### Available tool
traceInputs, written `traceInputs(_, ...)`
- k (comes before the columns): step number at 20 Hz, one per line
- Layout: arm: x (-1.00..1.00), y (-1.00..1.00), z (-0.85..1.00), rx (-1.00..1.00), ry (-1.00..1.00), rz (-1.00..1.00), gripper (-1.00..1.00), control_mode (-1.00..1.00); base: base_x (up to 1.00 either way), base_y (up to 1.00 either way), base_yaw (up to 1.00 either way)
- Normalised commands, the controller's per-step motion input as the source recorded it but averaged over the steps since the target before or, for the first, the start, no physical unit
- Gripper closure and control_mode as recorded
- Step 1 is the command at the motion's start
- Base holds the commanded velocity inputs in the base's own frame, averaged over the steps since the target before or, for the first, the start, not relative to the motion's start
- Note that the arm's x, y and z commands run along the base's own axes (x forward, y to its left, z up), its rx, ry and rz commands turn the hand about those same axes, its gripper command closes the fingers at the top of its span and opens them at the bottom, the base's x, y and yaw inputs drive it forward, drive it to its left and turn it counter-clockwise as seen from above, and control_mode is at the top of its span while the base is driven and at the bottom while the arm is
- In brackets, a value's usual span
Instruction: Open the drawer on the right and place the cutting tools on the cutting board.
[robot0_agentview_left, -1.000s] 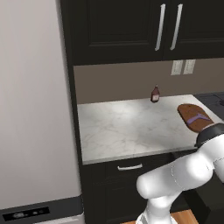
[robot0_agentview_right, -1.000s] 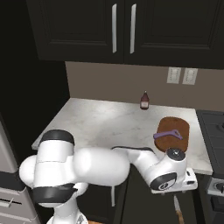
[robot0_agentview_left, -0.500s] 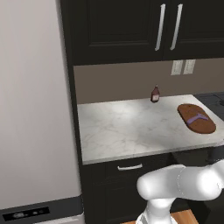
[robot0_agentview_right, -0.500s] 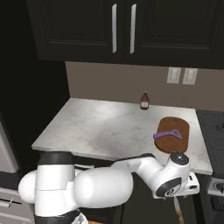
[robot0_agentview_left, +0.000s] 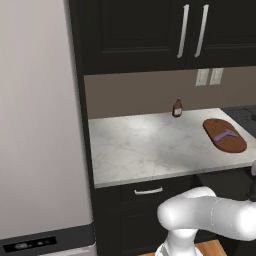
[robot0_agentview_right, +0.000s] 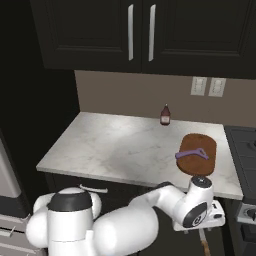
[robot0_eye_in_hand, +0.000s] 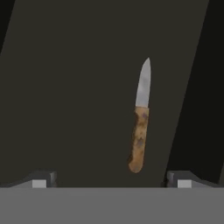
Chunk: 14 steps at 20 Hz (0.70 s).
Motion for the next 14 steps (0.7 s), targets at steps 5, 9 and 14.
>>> traceInputs(5, 0.00, -0.04, -0.31, 0.00, 0.03, 0.00, -1.00, -1.00, 0.00, 0.00, 0.00)
traceInputs(9, 0.00, -0.11, -0.25, 0.00, 0.03, 0.00, -1.00, -1.00, 0.00, 0.00, 0.00)
traceInputs(14, 0.00, -0.24, -0.20, 0.00, 0.02, 0.00, -1.00, -1.00, 0.00, 0.00, 0.00)
